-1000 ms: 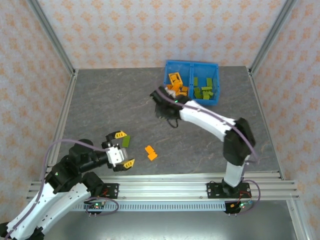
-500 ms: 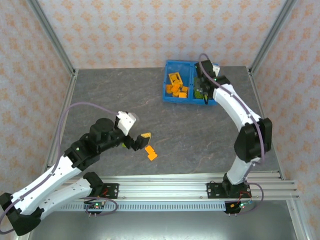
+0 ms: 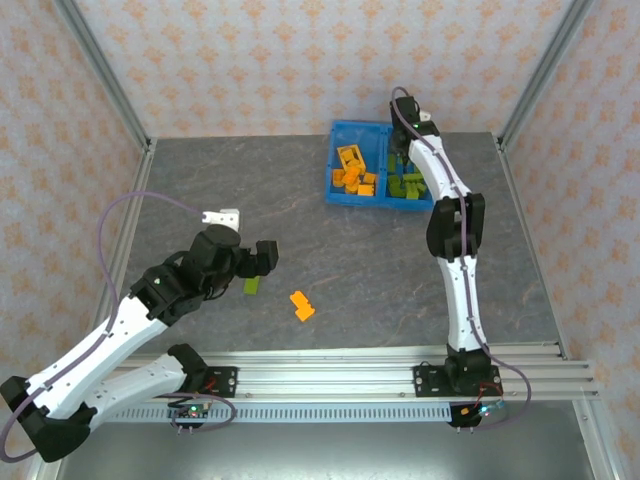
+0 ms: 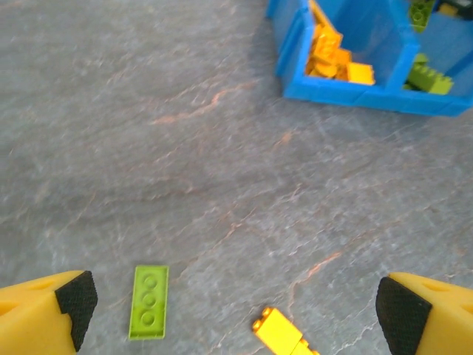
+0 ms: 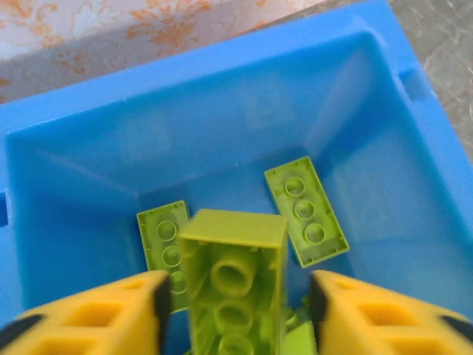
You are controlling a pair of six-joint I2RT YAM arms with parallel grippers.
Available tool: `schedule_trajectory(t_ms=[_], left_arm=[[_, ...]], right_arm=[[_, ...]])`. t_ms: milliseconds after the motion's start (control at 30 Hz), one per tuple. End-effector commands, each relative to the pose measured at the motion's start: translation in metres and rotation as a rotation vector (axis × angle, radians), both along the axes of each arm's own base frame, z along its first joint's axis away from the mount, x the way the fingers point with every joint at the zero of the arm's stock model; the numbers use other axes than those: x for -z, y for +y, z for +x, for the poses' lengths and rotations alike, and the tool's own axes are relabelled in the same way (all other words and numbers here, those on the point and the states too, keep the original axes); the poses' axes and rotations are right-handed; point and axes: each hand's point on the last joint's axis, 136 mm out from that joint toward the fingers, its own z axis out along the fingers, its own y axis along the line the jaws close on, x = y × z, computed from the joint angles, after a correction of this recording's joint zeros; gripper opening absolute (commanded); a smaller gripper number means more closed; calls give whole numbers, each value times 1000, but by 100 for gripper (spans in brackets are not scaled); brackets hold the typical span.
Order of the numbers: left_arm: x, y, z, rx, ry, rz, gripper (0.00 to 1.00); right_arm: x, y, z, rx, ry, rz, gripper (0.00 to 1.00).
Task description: Sort the legos into containers by color
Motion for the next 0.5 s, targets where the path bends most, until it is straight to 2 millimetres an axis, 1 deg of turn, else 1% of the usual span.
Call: schedule_trajectory(t_ms=[0, 100, 167, 233, 333, 400, 467], left_arm=[[23, 11, -6, -75, 125, 6, 100], [34, 10, 0, -88, 173, 3, 99], [43, 10, 5, -94, 211, 14, 98], [54, 11, 9, -98, 246, 30, 98], [78, 13, 17, -100, 314, 42, 97], [92, 15, 23, -106, 349, 49, 95], [111, 18, 27, -102, 388, 93, 94]], right_arm=[[-28, -4, -11, -14, 21, -15, 59], [-40, 0, -19, -24, -7, 22, 61], [-45, 5, -31, -49, -4, 55, 61], [-49, 5, -45, -59, 10, 63, 61], [-52, 8, -71, -98, 27, 94, 62], [-62, 12, -92, -129, 12, 136, 64], [-69, 16, -122, -163, 6, 177, 66]])
